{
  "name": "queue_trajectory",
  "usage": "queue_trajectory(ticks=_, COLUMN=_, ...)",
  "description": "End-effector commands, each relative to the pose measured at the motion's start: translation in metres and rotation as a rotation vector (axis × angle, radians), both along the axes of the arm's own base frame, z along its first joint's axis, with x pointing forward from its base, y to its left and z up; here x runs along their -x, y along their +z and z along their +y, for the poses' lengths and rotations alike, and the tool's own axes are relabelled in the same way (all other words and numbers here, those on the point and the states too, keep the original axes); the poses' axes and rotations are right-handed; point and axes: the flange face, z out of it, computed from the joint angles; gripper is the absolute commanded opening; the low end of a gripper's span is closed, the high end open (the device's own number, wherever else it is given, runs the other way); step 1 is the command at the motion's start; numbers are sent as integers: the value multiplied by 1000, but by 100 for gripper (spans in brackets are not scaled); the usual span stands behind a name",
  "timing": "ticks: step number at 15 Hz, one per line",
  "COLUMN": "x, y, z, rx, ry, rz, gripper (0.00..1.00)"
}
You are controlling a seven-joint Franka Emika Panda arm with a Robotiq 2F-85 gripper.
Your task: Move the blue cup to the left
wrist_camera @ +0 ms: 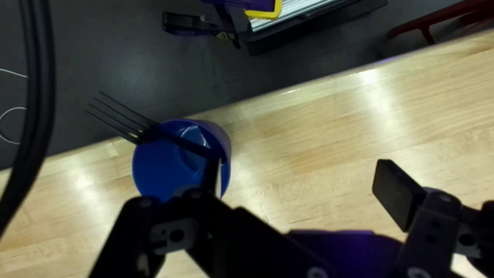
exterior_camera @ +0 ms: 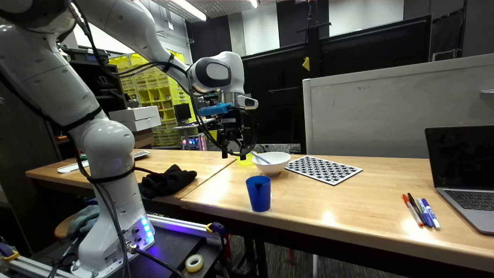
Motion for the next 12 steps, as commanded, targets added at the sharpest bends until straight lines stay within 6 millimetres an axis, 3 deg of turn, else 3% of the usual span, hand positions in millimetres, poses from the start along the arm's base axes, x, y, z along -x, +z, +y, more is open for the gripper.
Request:
queue_trajectory(ticks=1, x=0, y=-6, z=-2, rx=-4, ry=-5, rz=13, gripper=100)
queue_trajectory(ticks=12, x=1, y=-21, z=-9, rx=-11, ry=-7, rz=58, gripper=100)
